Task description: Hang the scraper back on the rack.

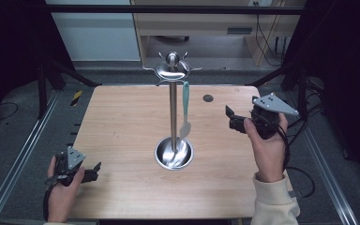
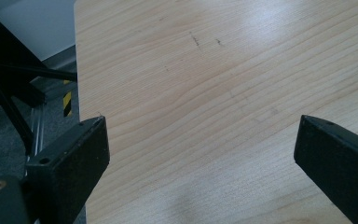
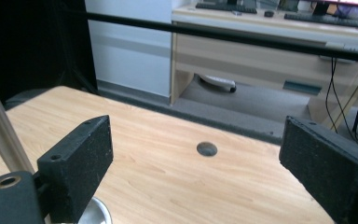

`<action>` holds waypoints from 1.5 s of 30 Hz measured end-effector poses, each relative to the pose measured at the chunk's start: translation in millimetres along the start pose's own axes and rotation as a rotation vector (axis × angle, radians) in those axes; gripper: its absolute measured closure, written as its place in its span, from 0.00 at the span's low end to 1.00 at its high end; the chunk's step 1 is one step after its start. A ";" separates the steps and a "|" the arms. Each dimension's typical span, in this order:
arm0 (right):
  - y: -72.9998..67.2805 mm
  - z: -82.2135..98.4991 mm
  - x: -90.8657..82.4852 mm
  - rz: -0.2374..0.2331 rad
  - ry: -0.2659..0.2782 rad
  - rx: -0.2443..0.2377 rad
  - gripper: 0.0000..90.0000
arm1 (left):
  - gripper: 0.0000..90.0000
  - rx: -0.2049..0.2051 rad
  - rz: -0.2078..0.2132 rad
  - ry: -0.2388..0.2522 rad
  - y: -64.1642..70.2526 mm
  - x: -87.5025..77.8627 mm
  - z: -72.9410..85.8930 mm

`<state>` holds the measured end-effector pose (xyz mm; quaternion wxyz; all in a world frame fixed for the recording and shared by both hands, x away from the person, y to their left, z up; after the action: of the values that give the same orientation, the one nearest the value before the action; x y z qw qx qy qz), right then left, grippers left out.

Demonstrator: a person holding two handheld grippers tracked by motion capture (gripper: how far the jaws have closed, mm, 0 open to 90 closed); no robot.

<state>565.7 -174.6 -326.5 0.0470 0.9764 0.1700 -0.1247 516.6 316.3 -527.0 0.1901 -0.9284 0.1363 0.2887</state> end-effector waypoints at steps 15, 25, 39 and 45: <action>10.0 68.0 25.6 0.023 -0.102 0.032 0.13 | 0.03 -0.001 0.001 0.000 0.3 0.7 -0.2; 16.0 117.7 43.1 0.052 -0.157 0.009 0.14 | 0.03 0.001 0.001 0.000 0.6 0.9 -0.4; 6.3 179.4 67.5 0.002 -0.309 0.013 0.16 | 0.03 0.005 0.004 -0.004 2.0 1.8 -0.3; 4.3 189.3 70.2 -0.014 -0.353 0.007 0.16 | 0.03 0.005 0.004 -0.004 2.1 1.7 -0.4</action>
<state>588.0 -181.5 -527.0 0.0716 0.9383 0.1655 -0.2951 517.4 314.1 -528.3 0.1923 -0.9270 0.1386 0.2906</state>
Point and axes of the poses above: each handheld gripper's, and its own axes: x roughly forward along the jaws, z roughly out of its underside, y roughly to its right, the point moved 10 cm from there along x, roughly forward along the jaws
